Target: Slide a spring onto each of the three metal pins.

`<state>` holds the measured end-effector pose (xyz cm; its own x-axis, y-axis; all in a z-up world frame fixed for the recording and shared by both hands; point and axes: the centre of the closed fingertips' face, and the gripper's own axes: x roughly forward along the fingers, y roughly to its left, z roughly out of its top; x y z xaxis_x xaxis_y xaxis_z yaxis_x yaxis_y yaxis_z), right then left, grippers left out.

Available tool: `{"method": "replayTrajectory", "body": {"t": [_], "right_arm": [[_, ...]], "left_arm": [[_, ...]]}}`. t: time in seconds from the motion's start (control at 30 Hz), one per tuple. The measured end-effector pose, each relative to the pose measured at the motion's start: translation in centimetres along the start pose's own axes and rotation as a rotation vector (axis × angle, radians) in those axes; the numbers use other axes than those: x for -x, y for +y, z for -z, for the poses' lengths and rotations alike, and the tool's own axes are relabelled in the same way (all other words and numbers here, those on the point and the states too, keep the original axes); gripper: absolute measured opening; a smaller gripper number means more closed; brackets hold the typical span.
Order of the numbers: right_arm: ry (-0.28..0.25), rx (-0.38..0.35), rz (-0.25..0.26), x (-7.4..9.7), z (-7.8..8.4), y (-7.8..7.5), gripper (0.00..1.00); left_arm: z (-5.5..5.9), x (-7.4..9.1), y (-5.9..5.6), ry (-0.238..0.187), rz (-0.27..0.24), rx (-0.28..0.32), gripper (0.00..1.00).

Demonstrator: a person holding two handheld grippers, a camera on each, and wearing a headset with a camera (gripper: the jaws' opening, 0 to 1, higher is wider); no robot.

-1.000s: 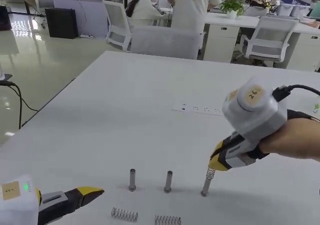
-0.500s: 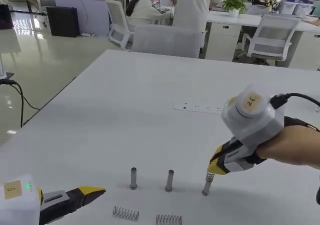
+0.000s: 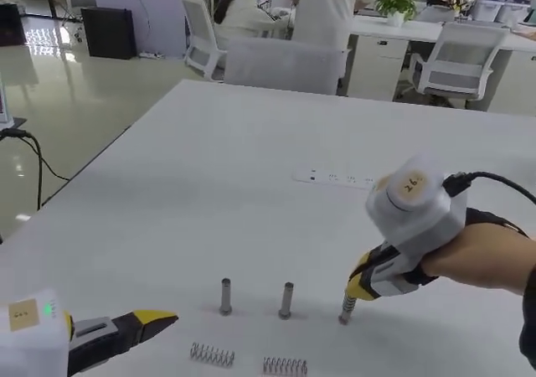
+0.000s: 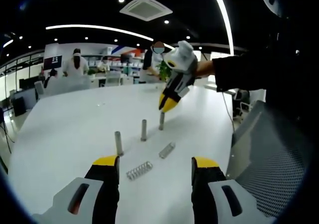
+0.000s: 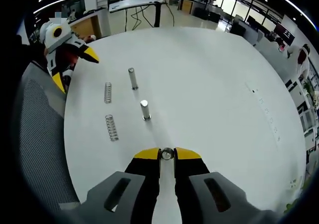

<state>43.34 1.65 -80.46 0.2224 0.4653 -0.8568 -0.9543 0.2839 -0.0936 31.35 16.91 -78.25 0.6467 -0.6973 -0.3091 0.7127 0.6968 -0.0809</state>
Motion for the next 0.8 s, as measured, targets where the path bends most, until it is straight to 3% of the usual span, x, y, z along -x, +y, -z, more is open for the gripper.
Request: {"method": "replayTrajectory", "body": {"t": [0.8], "right_arm": [[0.026,0.013,0.000,-1.4,0.9,0.1,0.08]], "left_arm": [[0.0,0.0,0.0,-0.003,-0.007,0.003,0.53]]}}
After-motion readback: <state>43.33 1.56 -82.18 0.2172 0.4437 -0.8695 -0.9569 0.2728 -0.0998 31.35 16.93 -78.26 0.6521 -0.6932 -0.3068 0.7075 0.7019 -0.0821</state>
